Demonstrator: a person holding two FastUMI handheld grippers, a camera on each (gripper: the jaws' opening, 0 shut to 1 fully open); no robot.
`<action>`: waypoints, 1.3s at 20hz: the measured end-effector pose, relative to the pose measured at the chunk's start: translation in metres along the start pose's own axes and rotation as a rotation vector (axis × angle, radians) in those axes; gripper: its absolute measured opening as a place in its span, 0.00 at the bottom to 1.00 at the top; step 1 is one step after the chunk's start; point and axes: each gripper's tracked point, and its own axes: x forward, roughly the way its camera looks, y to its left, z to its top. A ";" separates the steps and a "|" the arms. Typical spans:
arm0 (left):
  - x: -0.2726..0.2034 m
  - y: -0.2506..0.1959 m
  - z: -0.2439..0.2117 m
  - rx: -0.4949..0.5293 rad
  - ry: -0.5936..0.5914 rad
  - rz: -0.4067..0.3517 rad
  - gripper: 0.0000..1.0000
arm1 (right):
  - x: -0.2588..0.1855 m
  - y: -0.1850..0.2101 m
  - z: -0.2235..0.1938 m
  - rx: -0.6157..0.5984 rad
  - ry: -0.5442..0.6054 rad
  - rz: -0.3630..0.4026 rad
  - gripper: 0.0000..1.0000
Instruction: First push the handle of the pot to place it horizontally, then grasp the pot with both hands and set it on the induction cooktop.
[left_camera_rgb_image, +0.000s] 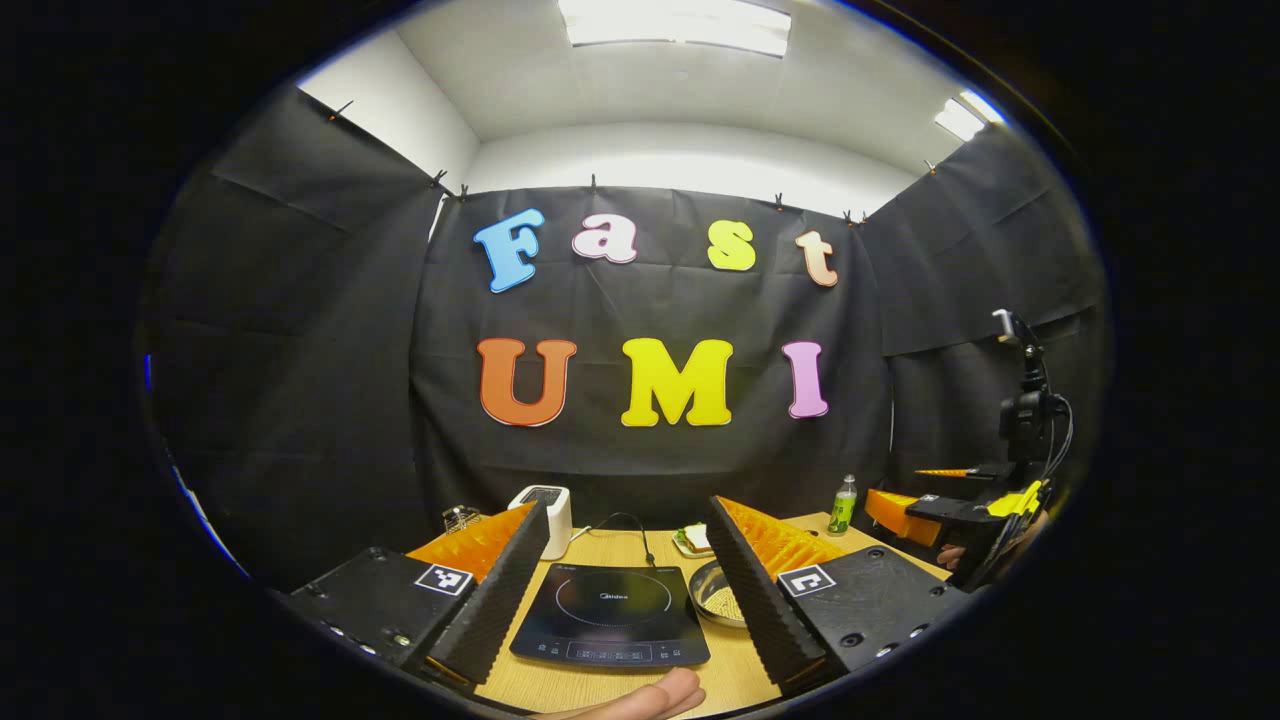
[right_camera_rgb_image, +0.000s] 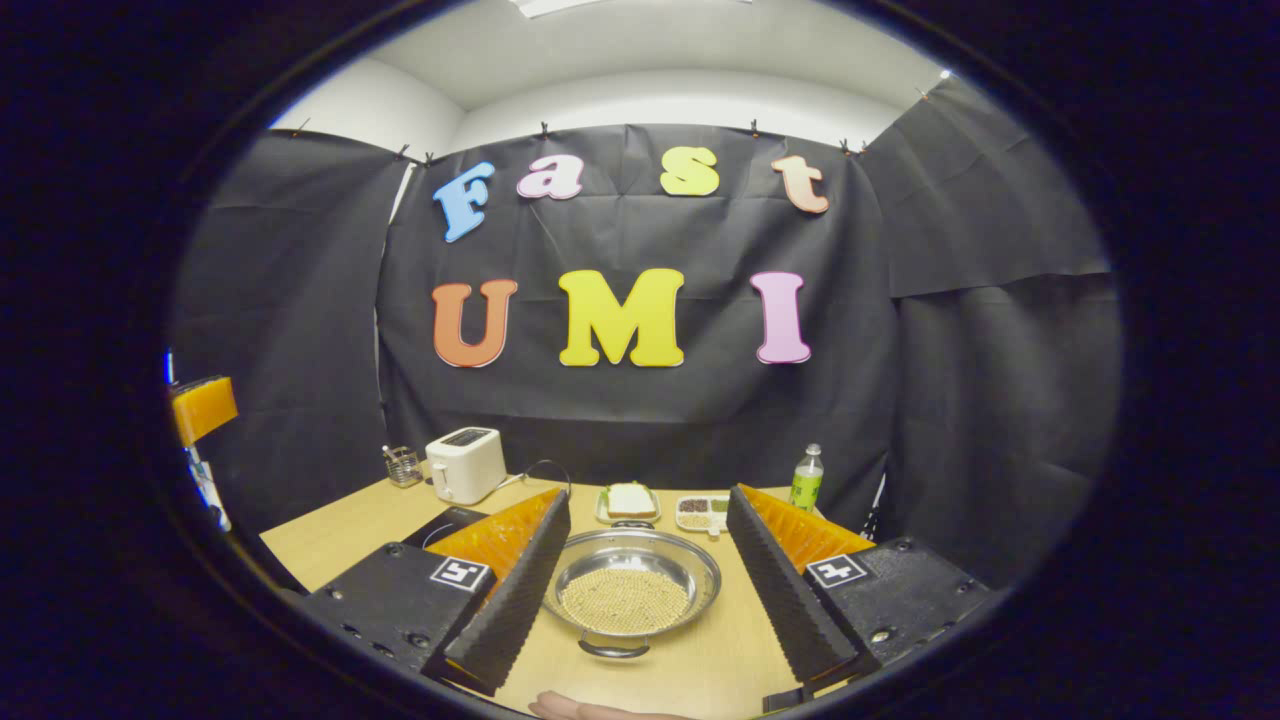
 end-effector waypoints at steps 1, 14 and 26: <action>-0.001 -0.001 0.000 0.001 -0.001 -0.004 0.95 | 0.004 0.001 -0.002 0.003 0.006 0.000 0.95; -0.018 0.018 -0.003 -0.002 -0.031 -0.004 0.95 | 0.076 0.033 -0.075 0.050 0.242 0.044 0.39; -0.008 0.056 -0.025 -0.019 0.015 0.069 0.95 | 0.098 0.080 -0.185 0.091 0.588 0.099 0.00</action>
